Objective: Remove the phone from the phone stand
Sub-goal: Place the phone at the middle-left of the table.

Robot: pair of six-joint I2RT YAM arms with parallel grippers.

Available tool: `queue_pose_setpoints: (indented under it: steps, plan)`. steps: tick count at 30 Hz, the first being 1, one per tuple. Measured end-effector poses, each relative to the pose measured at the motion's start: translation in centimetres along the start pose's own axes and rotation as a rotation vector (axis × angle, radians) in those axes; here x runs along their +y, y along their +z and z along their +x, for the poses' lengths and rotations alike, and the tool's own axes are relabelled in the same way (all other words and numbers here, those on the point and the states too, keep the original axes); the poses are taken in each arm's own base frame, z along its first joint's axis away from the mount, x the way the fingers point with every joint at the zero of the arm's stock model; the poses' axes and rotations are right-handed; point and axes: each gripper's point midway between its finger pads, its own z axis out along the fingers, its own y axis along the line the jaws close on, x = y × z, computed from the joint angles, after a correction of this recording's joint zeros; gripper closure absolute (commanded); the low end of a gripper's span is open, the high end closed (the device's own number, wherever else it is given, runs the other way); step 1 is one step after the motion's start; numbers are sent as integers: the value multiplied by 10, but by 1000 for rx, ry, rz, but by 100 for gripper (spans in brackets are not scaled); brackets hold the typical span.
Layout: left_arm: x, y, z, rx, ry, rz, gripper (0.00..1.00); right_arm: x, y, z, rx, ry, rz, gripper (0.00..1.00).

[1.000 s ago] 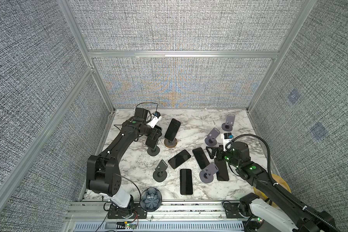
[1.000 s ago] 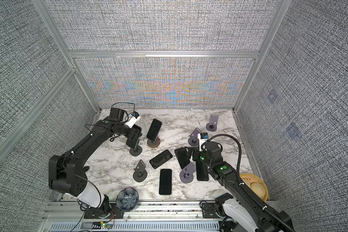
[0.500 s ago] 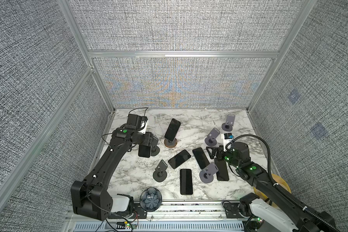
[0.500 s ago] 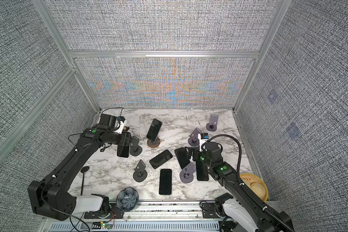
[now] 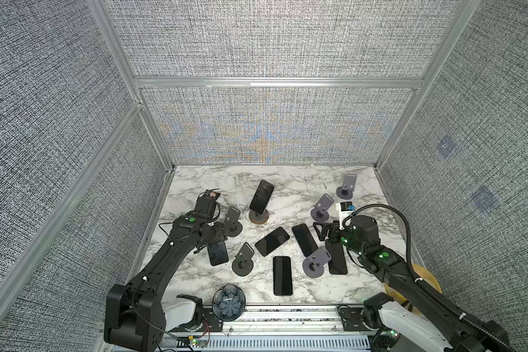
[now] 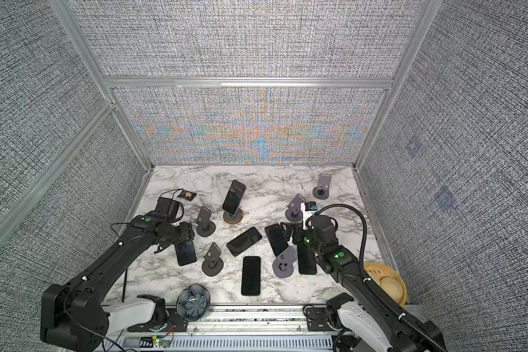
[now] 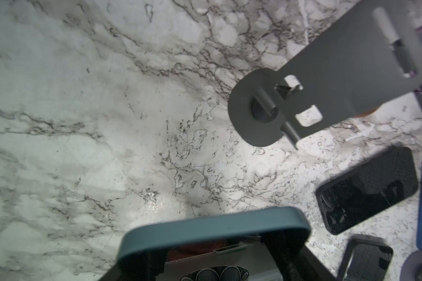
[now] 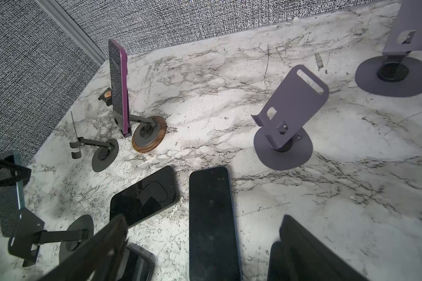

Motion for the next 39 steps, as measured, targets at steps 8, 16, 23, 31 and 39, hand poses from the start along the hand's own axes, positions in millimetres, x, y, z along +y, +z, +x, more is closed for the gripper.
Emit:
queue_pose_setpoints:
  steps: [8,16,23,31,39]
  plan:
    - [10,34,3,66,-30,-87,46,-1,0,0,-1,0,3,1]
    - [20,55,9,113,-42,-141,45,-1,0,0,-3,0,6,1]
    - [27,70,29,173,-86,-154,45,-1,0,-1,-4,0,6,1]
    - [29,79,39,205,-111,-155,43,-2,1,0,-1,0,11,1]
    - [30,80,39,202,-117,-165,33,-3,2,2,6,4,14,1]
